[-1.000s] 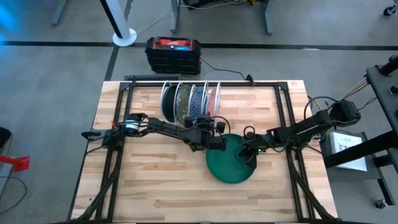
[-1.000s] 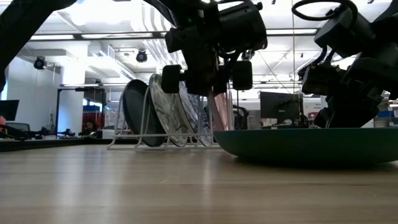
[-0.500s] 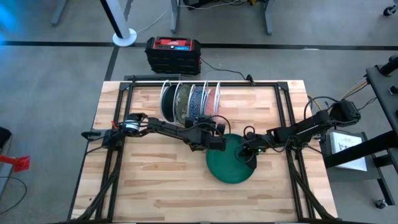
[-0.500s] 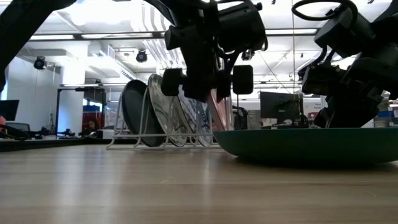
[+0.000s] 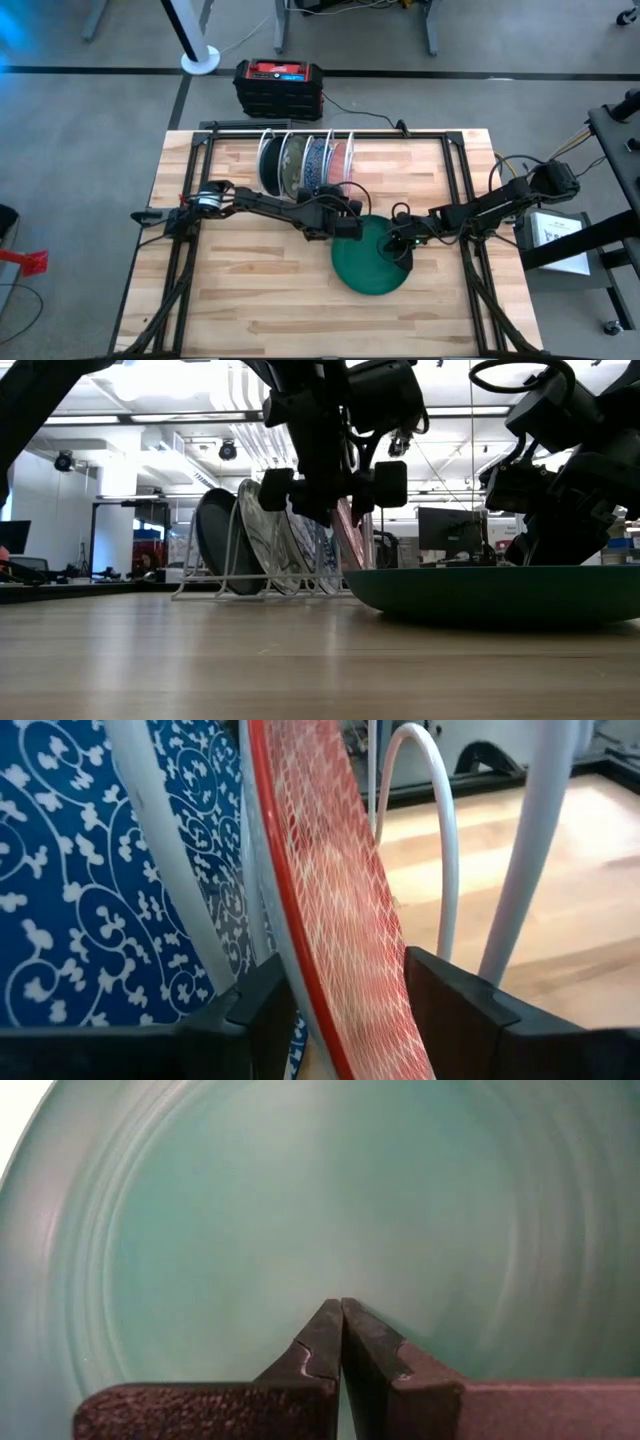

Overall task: Sort dishes
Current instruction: Put the orange pattern plate into the white dish rack

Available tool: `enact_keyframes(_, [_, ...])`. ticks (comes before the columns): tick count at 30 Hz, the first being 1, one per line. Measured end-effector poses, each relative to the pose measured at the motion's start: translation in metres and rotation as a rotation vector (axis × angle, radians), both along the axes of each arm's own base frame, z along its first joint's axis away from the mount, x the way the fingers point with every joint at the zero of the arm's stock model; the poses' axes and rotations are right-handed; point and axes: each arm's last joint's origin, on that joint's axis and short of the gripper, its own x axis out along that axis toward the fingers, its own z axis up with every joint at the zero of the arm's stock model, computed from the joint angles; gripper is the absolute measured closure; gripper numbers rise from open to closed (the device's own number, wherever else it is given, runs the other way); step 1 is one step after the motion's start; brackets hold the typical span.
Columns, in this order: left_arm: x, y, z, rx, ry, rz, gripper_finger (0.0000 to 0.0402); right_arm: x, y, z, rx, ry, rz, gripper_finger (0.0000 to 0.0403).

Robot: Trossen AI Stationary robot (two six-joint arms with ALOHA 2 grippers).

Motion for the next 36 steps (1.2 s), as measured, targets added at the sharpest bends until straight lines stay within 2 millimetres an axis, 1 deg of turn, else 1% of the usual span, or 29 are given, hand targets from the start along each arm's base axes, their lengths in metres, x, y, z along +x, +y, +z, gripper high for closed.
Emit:
enact_keyframes(5, [-0.0006,-0.0014,0.0036,-0.031,0.030,-0.035,0.0227,-0.0001,0.0000,-0.0001,0.000,0.000,0.000,0.0403])
enact_keyframes(11, [-0.0007,-0.0021,0.0035,-0.068,0.045,-0.057,0.0227,-0.0001,0.0000,-0.0001,0.000,0.000,0.000,0.0403])
enact_keyframes(21, [-0.0013,-0.0023,0.0054,-0.084,0.049,-0.066,0.0228,-0.0001,0.0000,-0.0001,0.000,0.001,0.000,0.0403])
enact_keyframes(29, [-0.0038,-0.0024,0.0032,-0.225,0.106,-0.123,0.0228,-0.0001,0.0000,-0.0001,0.000,0.001,0.000,0.0403])
enact_keyframes(36, [-0.0042,-0.0032,0.0053,-0.233,0.101,-0.128,0.0228,-0.0001,0.0000,-0.0001,0.000,0.002,0.000,0.0403])
